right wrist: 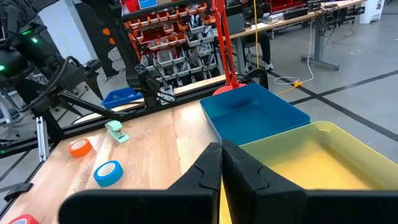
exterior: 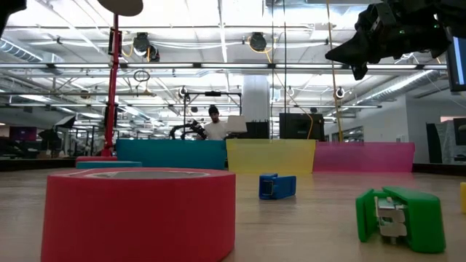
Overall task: Pick and place Stapler, Stapler remover, tape
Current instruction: Put the light green stapler into the pink bin
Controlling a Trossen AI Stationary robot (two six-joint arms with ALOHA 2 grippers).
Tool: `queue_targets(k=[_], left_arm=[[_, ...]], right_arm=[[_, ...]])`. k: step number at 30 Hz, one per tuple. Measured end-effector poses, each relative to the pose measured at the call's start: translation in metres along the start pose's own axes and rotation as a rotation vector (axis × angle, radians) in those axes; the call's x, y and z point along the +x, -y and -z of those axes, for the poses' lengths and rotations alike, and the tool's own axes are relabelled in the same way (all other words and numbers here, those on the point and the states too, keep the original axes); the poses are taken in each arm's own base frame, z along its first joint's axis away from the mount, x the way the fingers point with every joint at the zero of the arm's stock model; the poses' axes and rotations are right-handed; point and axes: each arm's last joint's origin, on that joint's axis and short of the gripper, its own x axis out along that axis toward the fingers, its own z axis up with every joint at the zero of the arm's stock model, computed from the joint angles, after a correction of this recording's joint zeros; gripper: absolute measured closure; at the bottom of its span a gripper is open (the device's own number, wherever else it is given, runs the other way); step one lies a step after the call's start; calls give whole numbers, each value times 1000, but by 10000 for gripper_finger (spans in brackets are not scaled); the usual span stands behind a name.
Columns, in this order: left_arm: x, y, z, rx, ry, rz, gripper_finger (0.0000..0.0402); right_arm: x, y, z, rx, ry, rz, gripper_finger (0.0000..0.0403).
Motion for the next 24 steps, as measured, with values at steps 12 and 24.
queue_targets(k=[12,24], left_arm=[[36,3,21,-72,-133,-50,78],[63,-20,35,-150,-177,36,78]], right_arm=[[0,0,0,0,0,0,399],[0,0,0,26,0,0,399]])
